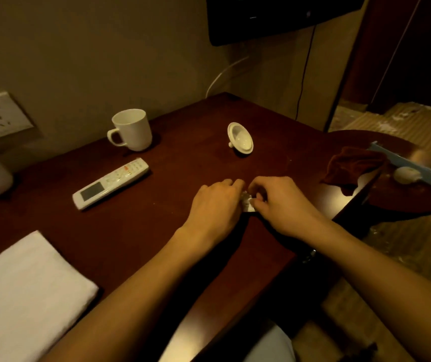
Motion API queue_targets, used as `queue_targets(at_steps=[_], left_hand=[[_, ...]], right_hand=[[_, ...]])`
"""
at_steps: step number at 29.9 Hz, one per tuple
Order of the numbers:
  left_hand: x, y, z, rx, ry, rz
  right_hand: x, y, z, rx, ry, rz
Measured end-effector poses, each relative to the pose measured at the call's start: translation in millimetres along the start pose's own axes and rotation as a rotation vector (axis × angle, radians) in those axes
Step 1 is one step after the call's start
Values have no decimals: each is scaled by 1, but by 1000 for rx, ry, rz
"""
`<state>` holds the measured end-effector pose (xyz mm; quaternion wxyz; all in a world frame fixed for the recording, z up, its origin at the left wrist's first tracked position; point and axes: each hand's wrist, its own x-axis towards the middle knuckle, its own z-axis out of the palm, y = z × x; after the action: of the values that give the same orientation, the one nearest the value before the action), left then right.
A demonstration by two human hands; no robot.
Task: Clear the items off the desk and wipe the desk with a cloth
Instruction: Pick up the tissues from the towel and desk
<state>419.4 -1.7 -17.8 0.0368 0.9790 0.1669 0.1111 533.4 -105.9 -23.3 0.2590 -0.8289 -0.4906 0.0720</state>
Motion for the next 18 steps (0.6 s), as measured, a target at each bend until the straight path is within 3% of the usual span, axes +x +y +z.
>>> queue_targets(at_steps=[10,18], left_hand=[[-79,-35,-56,68,123,-105],[-183,-72,-90,46,239,-300]], right_hand=[[-19,-89,8,125,2,-175],[-43,-187,35,113,-83,-355]])
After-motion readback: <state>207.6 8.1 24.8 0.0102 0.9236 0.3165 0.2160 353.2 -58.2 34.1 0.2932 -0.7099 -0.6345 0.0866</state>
